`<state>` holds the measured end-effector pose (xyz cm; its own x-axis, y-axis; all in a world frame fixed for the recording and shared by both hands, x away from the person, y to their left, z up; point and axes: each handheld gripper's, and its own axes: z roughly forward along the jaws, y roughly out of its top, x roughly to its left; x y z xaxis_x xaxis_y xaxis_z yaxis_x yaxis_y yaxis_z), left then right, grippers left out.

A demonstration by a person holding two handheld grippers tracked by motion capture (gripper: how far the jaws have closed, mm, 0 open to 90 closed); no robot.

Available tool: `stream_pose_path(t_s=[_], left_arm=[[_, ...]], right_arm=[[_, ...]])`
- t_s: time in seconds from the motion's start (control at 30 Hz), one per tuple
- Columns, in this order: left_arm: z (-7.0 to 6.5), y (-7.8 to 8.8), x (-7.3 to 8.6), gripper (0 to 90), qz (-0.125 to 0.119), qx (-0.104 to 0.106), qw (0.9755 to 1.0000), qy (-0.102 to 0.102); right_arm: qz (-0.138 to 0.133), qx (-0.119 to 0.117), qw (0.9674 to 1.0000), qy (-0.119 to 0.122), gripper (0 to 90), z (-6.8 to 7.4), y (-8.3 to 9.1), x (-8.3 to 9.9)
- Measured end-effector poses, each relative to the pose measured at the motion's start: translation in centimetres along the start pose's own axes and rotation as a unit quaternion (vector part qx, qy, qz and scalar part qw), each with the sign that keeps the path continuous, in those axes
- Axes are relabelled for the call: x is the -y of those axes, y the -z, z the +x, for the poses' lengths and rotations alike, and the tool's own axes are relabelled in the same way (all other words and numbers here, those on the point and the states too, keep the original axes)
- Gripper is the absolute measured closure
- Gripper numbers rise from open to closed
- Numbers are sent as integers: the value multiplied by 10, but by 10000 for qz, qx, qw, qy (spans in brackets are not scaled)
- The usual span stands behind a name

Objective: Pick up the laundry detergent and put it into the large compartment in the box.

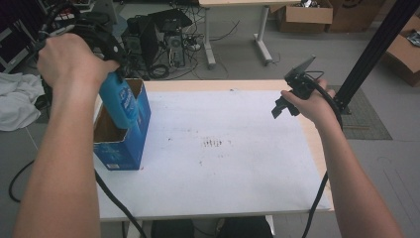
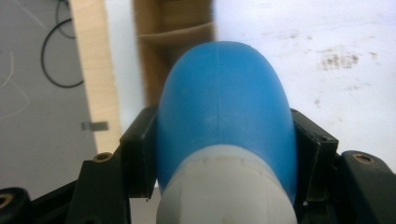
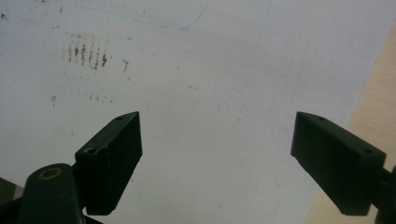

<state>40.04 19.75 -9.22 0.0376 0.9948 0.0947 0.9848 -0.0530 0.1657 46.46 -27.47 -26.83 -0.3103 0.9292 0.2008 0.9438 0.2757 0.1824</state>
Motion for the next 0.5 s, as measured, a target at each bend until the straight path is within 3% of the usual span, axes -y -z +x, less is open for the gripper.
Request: stream_pose_path(t_s=[0.2, 0.37, 0.5], left_arm=[[23, -16, 0, 383, 66, -12, 9998, 162], [31, -30, 0, 383, 90, -142, 9996, 216], [34, -40, 0, 383, 141, -125, 9995, 237]], right_arm=[[1, 33, 10000, -31, 168, -4, 0, 0], [14, 47, 10000, -82, 168, -5, 0, 0], [21, 82, 10000, -39, 168, -6, -2, -1]])
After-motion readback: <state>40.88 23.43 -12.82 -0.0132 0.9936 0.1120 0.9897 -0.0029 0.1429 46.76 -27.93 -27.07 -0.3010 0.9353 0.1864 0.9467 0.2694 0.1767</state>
